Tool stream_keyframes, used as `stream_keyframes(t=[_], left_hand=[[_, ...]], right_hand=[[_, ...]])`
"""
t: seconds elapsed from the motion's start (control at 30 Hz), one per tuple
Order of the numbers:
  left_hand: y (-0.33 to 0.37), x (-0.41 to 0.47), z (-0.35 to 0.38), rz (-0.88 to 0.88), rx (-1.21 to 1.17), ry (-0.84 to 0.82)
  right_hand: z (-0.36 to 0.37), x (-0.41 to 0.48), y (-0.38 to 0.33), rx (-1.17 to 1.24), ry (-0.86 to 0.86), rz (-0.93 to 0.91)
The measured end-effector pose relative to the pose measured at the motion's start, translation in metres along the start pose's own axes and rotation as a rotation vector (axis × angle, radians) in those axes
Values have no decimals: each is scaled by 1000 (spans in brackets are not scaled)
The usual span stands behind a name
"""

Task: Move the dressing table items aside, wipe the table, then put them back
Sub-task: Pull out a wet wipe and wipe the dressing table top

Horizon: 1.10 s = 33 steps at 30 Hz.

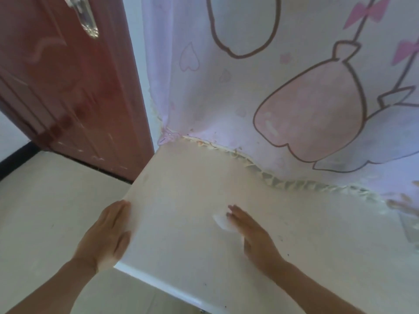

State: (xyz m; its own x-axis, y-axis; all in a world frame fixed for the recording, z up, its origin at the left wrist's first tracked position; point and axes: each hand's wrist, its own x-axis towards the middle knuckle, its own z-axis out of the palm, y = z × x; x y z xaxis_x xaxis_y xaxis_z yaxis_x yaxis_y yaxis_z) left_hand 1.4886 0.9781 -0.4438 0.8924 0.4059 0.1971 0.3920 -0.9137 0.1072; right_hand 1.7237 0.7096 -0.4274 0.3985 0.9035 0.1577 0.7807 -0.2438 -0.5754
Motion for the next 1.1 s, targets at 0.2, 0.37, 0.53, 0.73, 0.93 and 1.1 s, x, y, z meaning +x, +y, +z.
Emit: stream_keyframes(t=[0.2, 0.37, 0.53, 0.73, 0.93, 1.1], left_hand=[[-1, 1, 2, -16, 17, -39], [11, 4, -3, -309, -391, 41], [20, 15, -28, -788, -713, 100], [58, 24, -24, -550, -482, 147], [165, 22, -14, -195, -378, -36], [246, 13, -15, 49, -364, -156]], right_hand=[[-14, 89, 45, -332, 12, 425], [55, 106, -54, -246, -197, 78], [107, 66, -139, -166, -291, -149], [101, 29, -121, -288, -129, 3], [34, -93, -27, -500, 206, 467], [-53, -223, 35, -449, 154, 919]])
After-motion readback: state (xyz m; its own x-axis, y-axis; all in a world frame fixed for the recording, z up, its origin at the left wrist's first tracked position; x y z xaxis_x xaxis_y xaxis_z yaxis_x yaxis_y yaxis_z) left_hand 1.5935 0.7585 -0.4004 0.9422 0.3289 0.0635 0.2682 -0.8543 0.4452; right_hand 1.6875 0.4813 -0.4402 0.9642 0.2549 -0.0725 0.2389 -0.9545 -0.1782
